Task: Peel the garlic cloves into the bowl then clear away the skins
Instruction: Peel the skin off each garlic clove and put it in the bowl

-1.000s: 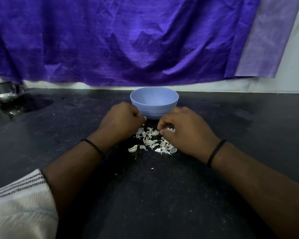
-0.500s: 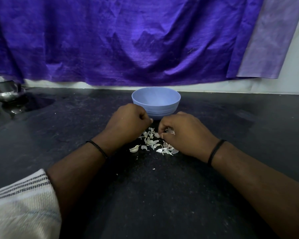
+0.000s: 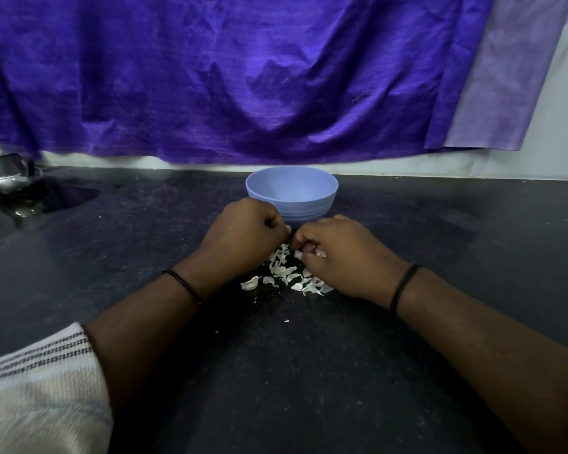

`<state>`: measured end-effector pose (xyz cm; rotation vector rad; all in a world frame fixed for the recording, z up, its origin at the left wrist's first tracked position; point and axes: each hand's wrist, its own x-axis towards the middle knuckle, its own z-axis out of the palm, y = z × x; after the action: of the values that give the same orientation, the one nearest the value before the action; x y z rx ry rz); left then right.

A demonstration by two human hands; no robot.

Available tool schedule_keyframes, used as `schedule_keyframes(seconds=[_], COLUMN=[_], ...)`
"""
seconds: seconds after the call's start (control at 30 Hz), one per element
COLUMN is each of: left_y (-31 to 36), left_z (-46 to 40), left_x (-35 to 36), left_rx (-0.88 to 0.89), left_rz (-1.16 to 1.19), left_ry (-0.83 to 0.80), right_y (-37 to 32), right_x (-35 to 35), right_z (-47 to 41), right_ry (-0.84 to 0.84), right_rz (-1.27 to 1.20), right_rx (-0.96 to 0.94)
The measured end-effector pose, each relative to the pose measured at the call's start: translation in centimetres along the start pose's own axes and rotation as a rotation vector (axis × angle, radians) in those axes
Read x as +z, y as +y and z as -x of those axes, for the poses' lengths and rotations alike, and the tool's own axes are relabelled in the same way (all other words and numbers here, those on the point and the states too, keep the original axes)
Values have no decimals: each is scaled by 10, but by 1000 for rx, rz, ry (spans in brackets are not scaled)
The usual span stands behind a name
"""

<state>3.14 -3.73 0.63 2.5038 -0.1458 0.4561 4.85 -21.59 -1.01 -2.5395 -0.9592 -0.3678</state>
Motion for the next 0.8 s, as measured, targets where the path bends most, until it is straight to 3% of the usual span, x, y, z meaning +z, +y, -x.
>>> schedule_keyframes(seconds=[0.23, 0.37, 0.8], left_y=[3, 6, 6], left_z=[2, 4, 5], left_x=[4, 6, 7], left_rx=[61, 100, 76], left_rz=[217, 363, 387], left_ry=[26, -61, -69], right_y=[6, 5, 2], right_x=[-15, -16, -14], right_z=[4, 6, 7], right_ry=[120, 119, 237], right_rz=[-282, -354, -392], right_rx=[138, 168, 230])
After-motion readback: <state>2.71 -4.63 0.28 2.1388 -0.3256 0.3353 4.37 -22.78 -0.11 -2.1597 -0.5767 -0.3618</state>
